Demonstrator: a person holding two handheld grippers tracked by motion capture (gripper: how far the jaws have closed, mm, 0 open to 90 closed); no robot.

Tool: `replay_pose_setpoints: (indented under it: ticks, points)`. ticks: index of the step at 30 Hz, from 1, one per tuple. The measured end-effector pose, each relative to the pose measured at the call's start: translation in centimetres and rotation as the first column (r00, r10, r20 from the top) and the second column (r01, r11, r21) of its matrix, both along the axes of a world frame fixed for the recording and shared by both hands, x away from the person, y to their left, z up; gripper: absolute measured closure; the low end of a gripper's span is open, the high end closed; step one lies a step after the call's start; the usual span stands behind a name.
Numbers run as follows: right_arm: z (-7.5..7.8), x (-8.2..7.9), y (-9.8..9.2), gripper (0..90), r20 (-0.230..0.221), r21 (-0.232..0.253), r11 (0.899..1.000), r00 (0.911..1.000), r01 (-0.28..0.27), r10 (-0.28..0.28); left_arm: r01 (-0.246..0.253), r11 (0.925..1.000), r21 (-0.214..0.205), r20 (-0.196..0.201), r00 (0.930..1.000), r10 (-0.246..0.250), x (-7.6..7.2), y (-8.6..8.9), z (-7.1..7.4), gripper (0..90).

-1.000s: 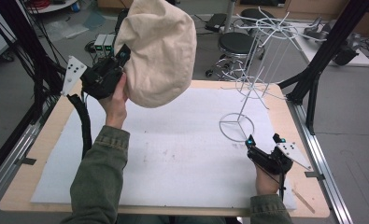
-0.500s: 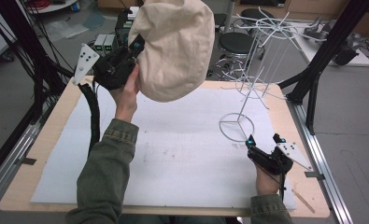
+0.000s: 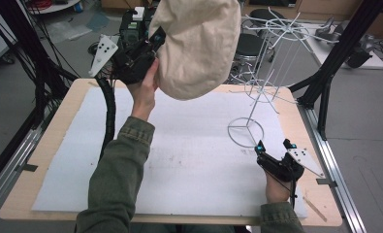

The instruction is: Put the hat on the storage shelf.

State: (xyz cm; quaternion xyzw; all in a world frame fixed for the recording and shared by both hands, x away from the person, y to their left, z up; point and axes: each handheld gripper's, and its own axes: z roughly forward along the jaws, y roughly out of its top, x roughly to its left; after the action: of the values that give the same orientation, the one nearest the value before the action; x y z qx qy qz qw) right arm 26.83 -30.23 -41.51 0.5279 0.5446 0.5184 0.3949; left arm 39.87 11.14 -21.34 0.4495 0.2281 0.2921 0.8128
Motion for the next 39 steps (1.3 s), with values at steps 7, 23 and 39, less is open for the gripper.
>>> replay_pose_setpoints:
  ticks: [7,23,39]
  points:
    - [0.0,0.0,0.0,6.7,0.001,0.0,1.0,1.0,-0.003,0.003,0.038,0.9989,-0.028,-0.006,0.9993,-0.038,0.7,-2.2,1.1,79.9]
    - [0.1,-0.4,-0.2,6.7,0.007,-0.01,1.0,0.9999,-0.008,0.008,0.066,0.9955,-0.068,-0.02,0.9975,-0.067,2.9,-5.3,2.1,79.8]
    - [0.1,-0.4,-0.2,6.7,0.012,-0.008,1.0,0.9998,-0.015,0.015,0.044,0.999,0.003,-0.121,0.9917,-0.044,4.4,-7.7,-2.3,79.9]
